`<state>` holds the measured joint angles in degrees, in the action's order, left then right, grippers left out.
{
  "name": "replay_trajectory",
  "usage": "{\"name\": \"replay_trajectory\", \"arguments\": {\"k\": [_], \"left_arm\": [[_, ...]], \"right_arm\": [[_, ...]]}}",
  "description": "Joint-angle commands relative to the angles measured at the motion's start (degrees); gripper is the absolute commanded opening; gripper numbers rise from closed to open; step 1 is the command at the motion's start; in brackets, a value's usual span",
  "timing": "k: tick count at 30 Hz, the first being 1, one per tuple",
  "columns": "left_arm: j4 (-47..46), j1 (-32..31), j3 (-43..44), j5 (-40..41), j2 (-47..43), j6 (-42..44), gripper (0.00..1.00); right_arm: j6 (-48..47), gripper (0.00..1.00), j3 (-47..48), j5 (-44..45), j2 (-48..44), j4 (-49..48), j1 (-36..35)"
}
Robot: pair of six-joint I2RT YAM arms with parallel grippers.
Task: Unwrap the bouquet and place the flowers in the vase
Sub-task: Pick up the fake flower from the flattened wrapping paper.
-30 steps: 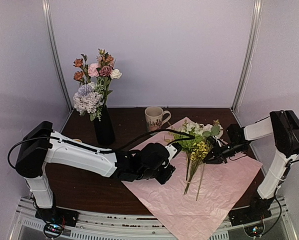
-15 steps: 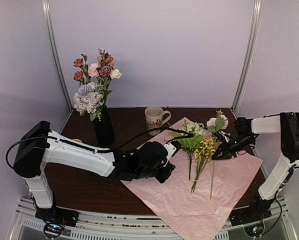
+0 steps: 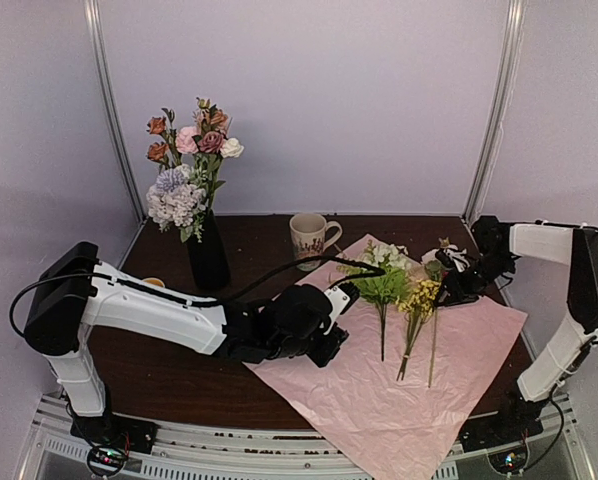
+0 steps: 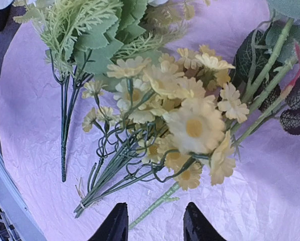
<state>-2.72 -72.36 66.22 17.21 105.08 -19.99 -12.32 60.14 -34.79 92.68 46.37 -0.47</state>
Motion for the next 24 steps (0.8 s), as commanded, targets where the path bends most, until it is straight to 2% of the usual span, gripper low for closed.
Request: {"name": "replay_trajectory", "arguments": {"k": [1, 7, 15, 24], "left_arm": [[-3.0, 0.4, -0.2, 0.2, -1.3, 0.6, 0.32], [-2.5, 0.4, 0.2, 0.3, -1.3, 1.0, 0.32], [-2.8, 0.4, -1.1, 0.8, -1.8, 0.3, 0.32], [-3.0, 0.5, -1.4, 1.2, -1.5, 0.3, 0.32]], "right_arm": [[-1.0, 0.39, -1.6, 4.2, -0.5, 4.0, -1.2], [-0.7, 0.32, -0.4, 5.2, 2.5, 6.4, -3.6], [0.4, 0.29, 1.0, 8.1, 8.9, 7.1, -5.9], [1.3, 0.08, 1.1, 1.7, 7.4, 6.6, -5.8]]}}
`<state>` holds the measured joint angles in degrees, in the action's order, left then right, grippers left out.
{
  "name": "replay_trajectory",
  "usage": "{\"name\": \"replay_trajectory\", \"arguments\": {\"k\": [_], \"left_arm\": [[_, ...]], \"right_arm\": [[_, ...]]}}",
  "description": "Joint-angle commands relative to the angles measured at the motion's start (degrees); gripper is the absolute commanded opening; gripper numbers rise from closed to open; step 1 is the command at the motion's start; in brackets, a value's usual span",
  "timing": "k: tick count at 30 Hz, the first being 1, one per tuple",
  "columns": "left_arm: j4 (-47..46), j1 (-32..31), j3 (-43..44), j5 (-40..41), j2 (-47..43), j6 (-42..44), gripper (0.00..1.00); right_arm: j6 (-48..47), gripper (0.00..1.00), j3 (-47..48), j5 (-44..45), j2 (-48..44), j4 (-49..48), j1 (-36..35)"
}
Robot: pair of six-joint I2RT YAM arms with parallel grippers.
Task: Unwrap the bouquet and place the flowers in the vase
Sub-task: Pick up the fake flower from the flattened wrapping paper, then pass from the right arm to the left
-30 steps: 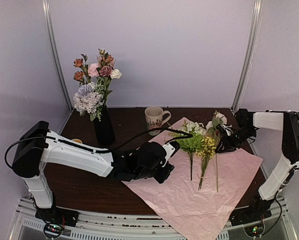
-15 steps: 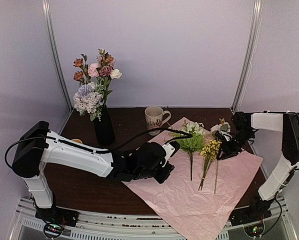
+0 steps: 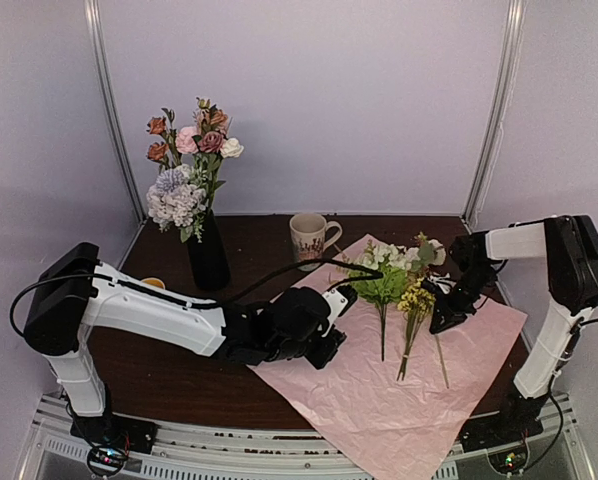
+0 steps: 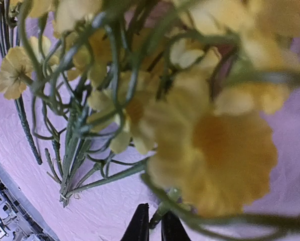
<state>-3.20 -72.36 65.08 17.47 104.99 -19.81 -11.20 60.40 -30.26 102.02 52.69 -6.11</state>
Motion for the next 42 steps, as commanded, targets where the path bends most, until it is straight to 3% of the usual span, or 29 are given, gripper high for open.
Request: {"name": "replay_trajectory", "arguments": {"k": [1, 7, 25, 31, 36, 42], "left_arm": [[-2.6, 0.5, -0.2, 1.0, -1.5, 0.2, 0.32], [-3.3, 0.7, -0.5, 1.0, -1.1, 0.3, 0.32], [-3.1, 2.2, -0.3, -2.1, -2.6, -0.2, 0.34], [-3.1, 4.3, 1.4, -7.1, -6.1, -0.5, 0.42], [-5.6, 6.5, 3.3, -12.2, -9.3, -0.7, 0.44], [-18.2, 8.6, 2.4, -19.3, -13.0, -4.1, 0.47]], "right_arm": [[0.2, 0.06, 0.6, -3.0, -3.2, 0.4, 0.1], [0.3, 0.0, -0.3, -2.9, -11.3, 1.4, 2.1], [-1.5, 0.0, -0.1, -10.0, -27.7, -2.8, 3.1], [-3.5, 0.0, -0.2, -17.6, -33.0, -7.8, -0.2], [-6.8, 0.0, 0.1, -23.3, -35.4, -11.6, -7.7], [-8.0, 0.0, 1.4, -27.1, -36.9, -13.6, -15.2]]}}
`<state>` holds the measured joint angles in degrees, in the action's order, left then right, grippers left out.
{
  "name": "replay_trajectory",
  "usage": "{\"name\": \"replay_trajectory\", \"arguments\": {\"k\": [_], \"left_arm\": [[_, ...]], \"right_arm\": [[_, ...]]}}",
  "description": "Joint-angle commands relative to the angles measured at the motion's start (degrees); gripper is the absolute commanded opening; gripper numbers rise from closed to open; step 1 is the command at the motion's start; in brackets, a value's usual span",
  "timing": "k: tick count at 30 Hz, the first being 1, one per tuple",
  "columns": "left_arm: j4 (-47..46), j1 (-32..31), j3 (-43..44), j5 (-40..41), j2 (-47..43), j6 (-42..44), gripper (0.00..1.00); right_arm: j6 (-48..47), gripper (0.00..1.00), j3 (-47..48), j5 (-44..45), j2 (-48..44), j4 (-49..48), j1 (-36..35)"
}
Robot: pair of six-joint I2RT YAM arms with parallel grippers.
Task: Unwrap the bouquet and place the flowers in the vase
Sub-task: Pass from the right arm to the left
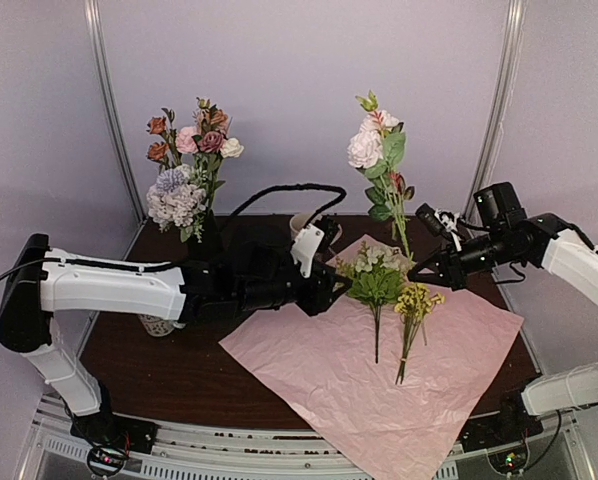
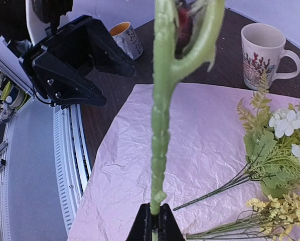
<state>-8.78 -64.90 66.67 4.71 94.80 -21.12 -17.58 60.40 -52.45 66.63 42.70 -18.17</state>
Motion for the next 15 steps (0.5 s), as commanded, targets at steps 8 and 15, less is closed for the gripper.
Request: {"name": "replay_trajectory", "arguments": {"k": [8, 15], "left_arm": [[-19.3, 1.4, 6.9, -12.9, 1.4, -8.2, 0.51], [-31.1, 1.4, 4.4, -17.1, 3.3, -9.5, 0.46]], "right_arm": [[4.9, 0.0, 0.8, -8.3, -1.2, -10.3, -8.3], [5.7, 0.0, 1.2, -6.8, -0.5, -11.6, -10.6]]}}
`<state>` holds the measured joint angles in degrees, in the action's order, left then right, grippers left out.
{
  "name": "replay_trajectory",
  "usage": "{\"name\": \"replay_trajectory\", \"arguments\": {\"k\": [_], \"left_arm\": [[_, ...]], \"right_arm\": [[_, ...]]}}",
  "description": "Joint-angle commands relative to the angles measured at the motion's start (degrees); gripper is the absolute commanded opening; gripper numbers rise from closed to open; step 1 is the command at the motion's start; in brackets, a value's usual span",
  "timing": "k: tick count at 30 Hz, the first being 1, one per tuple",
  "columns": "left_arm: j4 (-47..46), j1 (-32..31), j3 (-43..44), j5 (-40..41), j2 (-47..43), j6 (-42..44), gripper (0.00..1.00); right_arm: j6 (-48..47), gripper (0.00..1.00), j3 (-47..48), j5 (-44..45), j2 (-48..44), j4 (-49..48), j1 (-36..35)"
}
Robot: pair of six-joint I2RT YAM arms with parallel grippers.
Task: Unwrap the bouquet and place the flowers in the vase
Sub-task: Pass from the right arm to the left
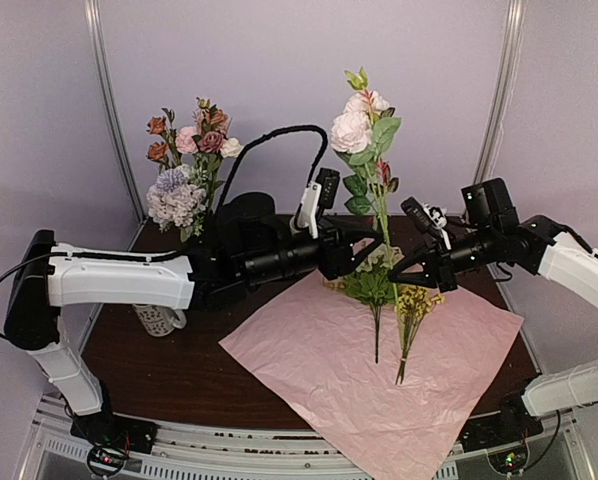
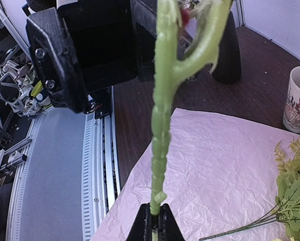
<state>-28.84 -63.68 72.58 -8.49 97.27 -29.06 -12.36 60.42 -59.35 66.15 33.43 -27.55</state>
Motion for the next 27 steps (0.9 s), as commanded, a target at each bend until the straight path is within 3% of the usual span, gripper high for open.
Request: {"name": "replay_trajectory", "arguments": {"k": [1, 18, 20, 23, 27], "left_arm": [[-12.0, 0.2, -1.8, -4.0, 1.0, -1.6, 0.45], [-12.1, 0.7, 0.4, -5.6, 3.5, -2.6, 0.15], [-12.5, 0.8, 0.3, -5.6, 3.5, -2.8, 0.15], [-13.0, 0.7, 0.1, -4.7, 3.4, -3.0, 0.23], [-13.2, 0.8, 0.4, -4.6, 3.4, -2.7, 0.16]], "right_arm": [[0.3, 0.0, 1.0, 0.6, 0.1, -2.3, -1.5], [-1.6, 0.0, -0.3, 2.3, -0.2, -1.2, -3.7], [-1.7, 0.0, -0.3, 2.5, -0.1, -1.0, -3.8], [-1.9, 0.0, -0.3, 2.7, 0.0, -0.6, -3.9], [-2.3, 0.0, -0.5, 2.8, 0.0, -0.3, -4.1]]}}
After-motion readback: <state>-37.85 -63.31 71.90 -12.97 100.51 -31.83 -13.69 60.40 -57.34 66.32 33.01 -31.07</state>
